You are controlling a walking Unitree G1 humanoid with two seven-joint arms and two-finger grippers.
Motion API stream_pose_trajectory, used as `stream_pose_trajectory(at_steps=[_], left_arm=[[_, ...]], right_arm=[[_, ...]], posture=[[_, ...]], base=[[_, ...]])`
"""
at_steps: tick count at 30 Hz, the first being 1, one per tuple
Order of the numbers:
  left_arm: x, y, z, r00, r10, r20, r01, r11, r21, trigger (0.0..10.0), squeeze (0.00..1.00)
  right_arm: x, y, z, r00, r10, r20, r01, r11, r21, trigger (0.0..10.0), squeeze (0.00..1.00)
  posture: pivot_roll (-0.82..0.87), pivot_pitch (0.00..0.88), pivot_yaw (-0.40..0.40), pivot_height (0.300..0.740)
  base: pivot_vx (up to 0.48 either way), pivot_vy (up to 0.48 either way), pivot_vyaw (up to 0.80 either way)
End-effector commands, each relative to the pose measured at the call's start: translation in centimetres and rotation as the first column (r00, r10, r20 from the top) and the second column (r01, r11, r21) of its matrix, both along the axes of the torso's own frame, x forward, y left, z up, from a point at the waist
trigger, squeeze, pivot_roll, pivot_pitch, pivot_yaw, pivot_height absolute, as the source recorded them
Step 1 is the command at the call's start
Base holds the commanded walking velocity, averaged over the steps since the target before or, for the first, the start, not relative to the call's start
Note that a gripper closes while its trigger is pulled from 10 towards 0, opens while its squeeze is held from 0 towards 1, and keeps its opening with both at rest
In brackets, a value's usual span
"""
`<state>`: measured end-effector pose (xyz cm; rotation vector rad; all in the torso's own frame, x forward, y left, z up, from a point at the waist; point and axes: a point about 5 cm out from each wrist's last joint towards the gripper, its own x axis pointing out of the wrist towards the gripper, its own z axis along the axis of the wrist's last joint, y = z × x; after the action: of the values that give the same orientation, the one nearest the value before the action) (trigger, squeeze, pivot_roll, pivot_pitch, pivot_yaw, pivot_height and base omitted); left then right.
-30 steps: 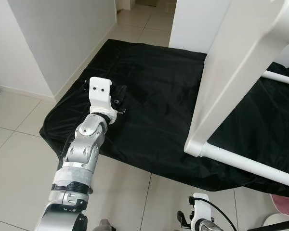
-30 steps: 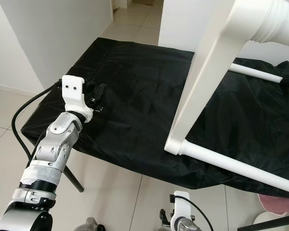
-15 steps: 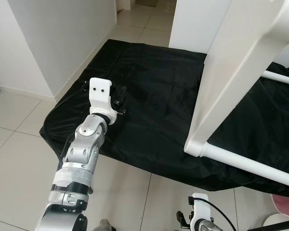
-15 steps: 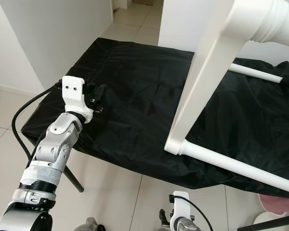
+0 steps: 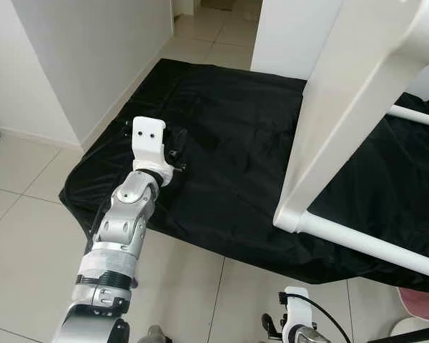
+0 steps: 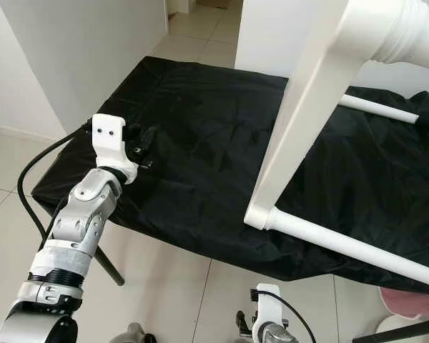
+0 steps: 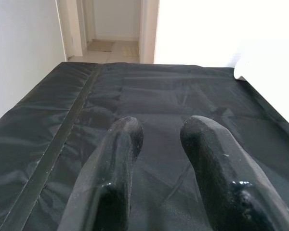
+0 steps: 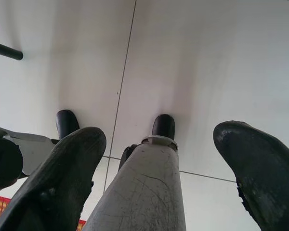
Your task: Building children table
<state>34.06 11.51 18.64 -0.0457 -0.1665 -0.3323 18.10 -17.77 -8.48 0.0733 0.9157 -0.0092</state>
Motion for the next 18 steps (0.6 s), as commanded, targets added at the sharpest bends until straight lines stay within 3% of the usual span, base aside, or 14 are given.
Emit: stream_pose_trajectory(at_steps=[1, 10, 15, 17, 18], left_arm=[[-0.1, 0.3, -0.3, 1.0, 0.02, -0.007, -0.02, 1.0, 0.01, 10.0, 0.0], [0.0, 1.0, -0.4, 0.999, 0.048, -0.007, -0.048, 0.999, 0.009, 10.0, 0.0], [0.4, 3.1, -0.9, 0.993, 0.113, -0.018, -0.113, 0.993, 0.028, 10.0, 0.0], [0.7, 5.1, -1.3, 0.985, 0.168, -0.032, -0.166, 0.985, 0.049, 10.0, 0.0], [0.7, 5.1, -1.3, 0.985, 0.168, -0.032, -0.166, 0.985, 0.049, 10.0, 0.0]], right_arm=[[-0.3, 0.0, -0.2, 1.0, 0.003, -0.017, -0.003, 1.0, -0.001, 10.0, 0.0], [-0.2, 0.1, -0.1, 1.0, 0.006, -0.017, -0.006, 1.0, -0.002, 10.0, 0.0], [-0.2, 0.1, -0.1, 1.0, 0.005, -0.015, -0.005, 1.0, -0.001, 10.0, 0.0], [-0.2, 0.2, -0.1, 1.0, 0.006, -0.015, -0.006, 1.0, 0.0, 10.0, 0.0], [-0.2, 0.2, -0.1, 1.0, 0.006, -0.015, -0.006, 1.0, 0.0, 10.0, 0.0]], posture=[[0.01, 0.0, -0.029, 0.74], [0.02, 0.0, -0.03, 0.74], [0.02, 0.0, -0.028, 0.74], [0.02, 0.0, -0.028, 0.74], [0.02, 0.0, -0.028, 0.74]], base=[[0.0, 0.0, 0.0], [0.0, 0.0, 0.0], [0.0, 0.0, 0.0], [0.0, 0.0, 0.0], [0.0, 0.0, 0.0]])
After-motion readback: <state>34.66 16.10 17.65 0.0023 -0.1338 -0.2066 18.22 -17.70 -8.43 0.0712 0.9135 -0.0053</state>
